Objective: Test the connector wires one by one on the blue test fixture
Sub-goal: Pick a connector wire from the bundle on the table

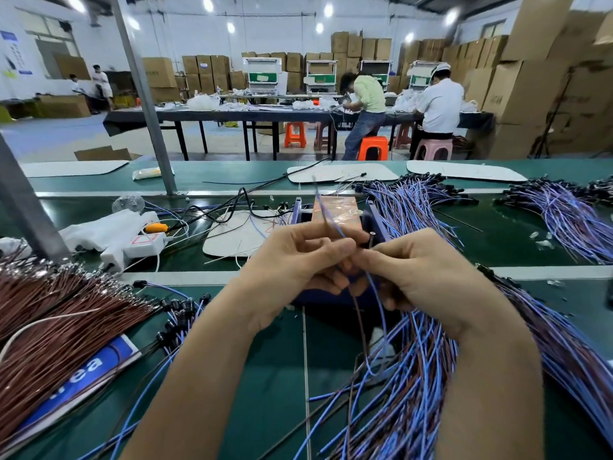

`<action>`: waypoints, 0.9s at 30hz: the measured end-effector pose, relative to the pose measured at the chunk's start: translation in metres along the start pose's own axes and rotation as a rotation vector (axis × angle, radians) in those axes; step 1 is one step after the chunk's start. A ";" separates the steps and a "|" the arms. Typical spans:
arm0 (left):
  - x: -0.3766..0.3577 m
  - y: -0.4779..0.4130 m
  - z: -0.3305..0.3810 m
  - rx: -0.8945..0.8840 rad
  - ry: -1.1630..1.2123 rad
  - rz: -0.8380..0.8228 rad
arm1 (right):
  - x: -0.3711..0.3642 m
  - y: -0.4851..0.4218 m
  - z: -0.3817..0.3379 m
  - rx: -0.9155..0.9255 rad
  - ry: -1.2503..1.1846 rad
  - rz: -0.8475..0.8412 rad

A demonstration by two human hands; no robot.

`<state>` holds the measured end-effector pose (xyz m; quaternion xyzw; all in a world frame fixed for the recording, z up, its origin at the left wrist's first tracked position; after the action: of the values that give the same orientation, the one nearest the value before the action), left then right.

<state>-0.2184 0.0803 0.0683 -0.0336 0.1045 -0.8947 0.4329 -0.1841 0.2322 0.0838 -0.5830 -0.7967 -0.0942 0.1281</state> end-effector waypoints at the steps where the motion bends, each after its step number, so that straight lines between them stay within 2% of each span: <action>1: 0.003 0.001 0.002 -0.034 0.021 0.034 | -0.001 0.000 0.000 -0.001 0.002 -0.026; 6: 0.022 0.007 0.018 -0.302 0.200 0.163 | 0.000 0.007 0.005 0.070 0.129 -0.243; 9: 0.035 0.020 0.031 -0.490 0.176 0.132 | 0.010 0.011 0.011 0.053 0.095 -0.178; 11: 0.045 0.030 0.038 -0.523 0.107 -0.007 | 0.021 0.016 0.014 0.078 0.025 -0.039; 12: 0.048 0.034 0.041 -0.513 0.106 -0.150 | 0.025 0.020 0.014 0.106 0.006 0.030; 14: 0.054 0.040 0.043 -0.455 0.296 -0.466 | 0.034 0.028 0.013 0.168 0.032 0.135; 15: 0.061 0.045 0.043 -0.438 0.401 -0.545 | 0.037 0.031 0.013 0.189 0.077 0.171; 16: 0.069 0.046 0.039 -0.431 0.430 -0.541 | 0.040 0.033 0.012 0.198 0.129 0.205; 17: 0.079 0.047 0.034 -0.390 0.344 -0.426 | 0.041 0.033 0.011 0.194 0.173 0.231; 19: 0.103 0.044 0.016 -0.171 -0.132 0.058 | 0.043 0.029 0.017 0.113 0.262 0.257; 20: 0.113 0.044 0.005 0.018 -0.431 0.262 | 0.042 0.025 0.024 0.035 0.311 0.240; 21: 0.120 0.044 -0.008 0.249 -0.686 0.343 | 0.041 0.019 0.031 -0.059 0.352 0.203; 23: 0.129 0.045 -0.035 0.694 -0.938 0.277 | 0.039 0.010 0.044 -0.236 0.399 0.109; 24: 0.132 0.046 -0.044 0.822 -0.963 0.237 | 0.039 0.007 0.050 -0.297 0.415 0.064; 27: 0.131 0.045 -0.052 0.900 -0.985 0.225 | 0.040 0.001 0.059 -0.390 0.383 0.017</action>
<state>-0.2731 -0.0417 0.0042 -0.2430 -0.4850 -0.6807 0.4924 -0.2001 0.2864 0.0404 -0.5747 -0.7199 -0.3536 0.1626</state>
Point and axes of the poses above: each hand's wrist, its own y-axis away from the middle knuckle, its own x-axis out of the back of the hand, z = x × y, the point moved 2 cm from there along -y, towards the middle knuckle, and after that the axes turned 11 degrees about -z, right-handed, at the moved point
